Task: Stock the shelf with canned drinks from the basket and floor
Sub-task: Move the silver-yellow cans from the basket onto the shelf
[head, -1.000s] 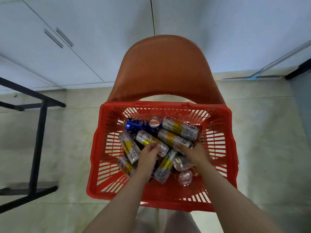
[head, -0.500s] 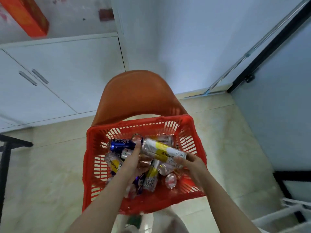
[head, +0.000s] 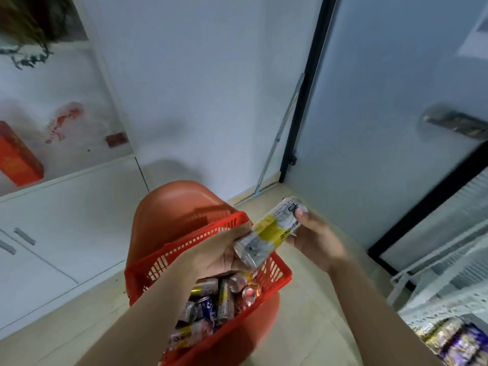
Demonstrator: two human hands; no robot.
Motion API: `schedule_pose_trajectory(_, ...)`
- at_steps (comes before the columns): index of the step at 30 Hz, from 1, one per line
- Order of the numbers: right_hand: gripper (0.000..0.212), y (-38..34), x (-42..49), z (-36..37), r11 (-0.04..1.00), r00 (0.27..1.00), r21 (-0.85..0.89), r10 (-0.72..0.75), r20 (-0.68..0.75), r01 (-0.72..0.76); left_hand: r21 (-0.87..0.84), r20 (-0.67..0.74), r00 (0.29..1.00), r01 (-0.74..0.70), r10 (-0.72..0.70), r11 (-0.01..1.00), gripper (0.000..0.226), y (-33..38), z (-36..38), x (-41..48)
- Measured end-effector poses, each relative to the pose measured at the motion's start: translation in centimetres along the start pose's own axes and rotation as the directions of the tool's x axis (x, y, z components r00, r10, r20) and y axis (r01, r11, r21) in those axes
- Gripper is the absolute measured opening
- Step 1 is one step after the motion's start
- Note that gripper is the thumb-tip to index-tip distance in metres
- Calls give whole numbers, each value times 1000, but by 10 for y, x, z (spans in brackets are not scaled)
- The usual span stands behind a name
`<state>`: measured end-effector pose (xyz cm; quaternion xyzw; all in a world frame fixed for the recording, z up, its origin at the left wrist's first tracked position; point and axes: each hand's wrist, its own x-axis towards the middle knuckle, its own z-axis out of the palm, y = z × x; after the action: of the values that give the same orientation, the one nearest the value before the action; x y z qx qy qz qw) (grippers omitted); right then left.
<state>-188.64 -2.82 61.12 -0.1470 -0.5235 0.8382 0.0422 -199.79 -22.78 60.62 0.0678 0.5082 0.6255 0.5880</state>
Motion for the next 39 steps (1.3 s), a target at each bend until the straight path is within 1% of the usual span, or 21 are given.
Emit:
schedule_pose_trajectory(2,70,-24,-21,-3,997,996,21,-75,-55,77,56,66,997,-48,44,997,51,9,30,0)
schedule_pose_trajectory(6,87,-71,-68,-19,978,962,12,-204,-183,210,182,242,962,-174,127,968,57,23,99,9)
schedule_pose_trajectory(9,89,-101,-114,-46,941,909,48,-310,-278,336,238,345,924,-254,163,937,38,25,160,18)
schedule_pose_trajectory(10,90,-111,-133,-57,925,884,48,-344,-317,377,256,383,907,-287,176,923,37,24,184,21)
schedule_pose_trajectory(12,92,-131,-175,-77,897,825,10,-401,-399,441,286,466,863,-355,195,890,53,17,233,28)
schedule_pose_trajectory(14,85,-151,-223,-98,878,772,-40,-441,-458,478,287,527,823,-408,212,867,63,6,286,32)
schedule_pose_trajectory(17,55,-179,-304,-132,858,721,-137,-493,-487,494,276,593,775,-451,219,849,70,-19,371,35)
schedule_pose_trajectory(19,42,-193,-357,-151,836,682,-211,-538,-495,506,273,654,730,-473,199,838,68,-39,424,36)
schedule_pose_trajectory(21,39,-203,-404,-164,808,630,-283,-582,-514,516,265,719,679,-469,152,843,60,-58,468,36)
schedule_pose_trajectory(24,36,-215,-469,-184,766,538,-378,-637,-553,519,277,812,581,-480,65,832,53,-83,531,37)
schedule_pose_trajectory(26,42,-224,-510,-199,741,477,-430,-666,-574,517,297,845,534,-495,17,817,56,-99,572,40)
schedule_pose_trajectory(28,43,-233,-539,-214,726,429,-460,-679,-595,511,312,859,513,-533,6,786,69,-107,607,43)
schedule_pose_trajectory(29,42,-239,-552,-222,718,408,-474,-687,-602,509,319,866,500,-567,9,760,74,-108,625,44)
schedule_pose_trajectory(30,40,-246,-564,-230,711,391,-488,-693,-605,506,311,872,488,-605,33,733,74,-108,642,46)
schedule_pose_trajectory(33,35,-269,-586,-255,687,345,-545,-719,-603,481,264,852,493,-693,174,671,51,-90,691,54)
schedule_pose_trajectory(35,33,-285,-591,-271,677,330,-570,-731,-598,465,255,848,473,-759,239,599,45,-70,722,60)
schedule_pose_trajectory(37,32,-302,-591,-289,666,319,-579,-740,-592,471,251,852,450,-800,269,545,41,-49,753,69)
schedule_pose_trajectory(39,34,-318,-587,-306,652,308,-592,-752,-582,473,249,865,423,-830,271,499,46,-31,781,75)
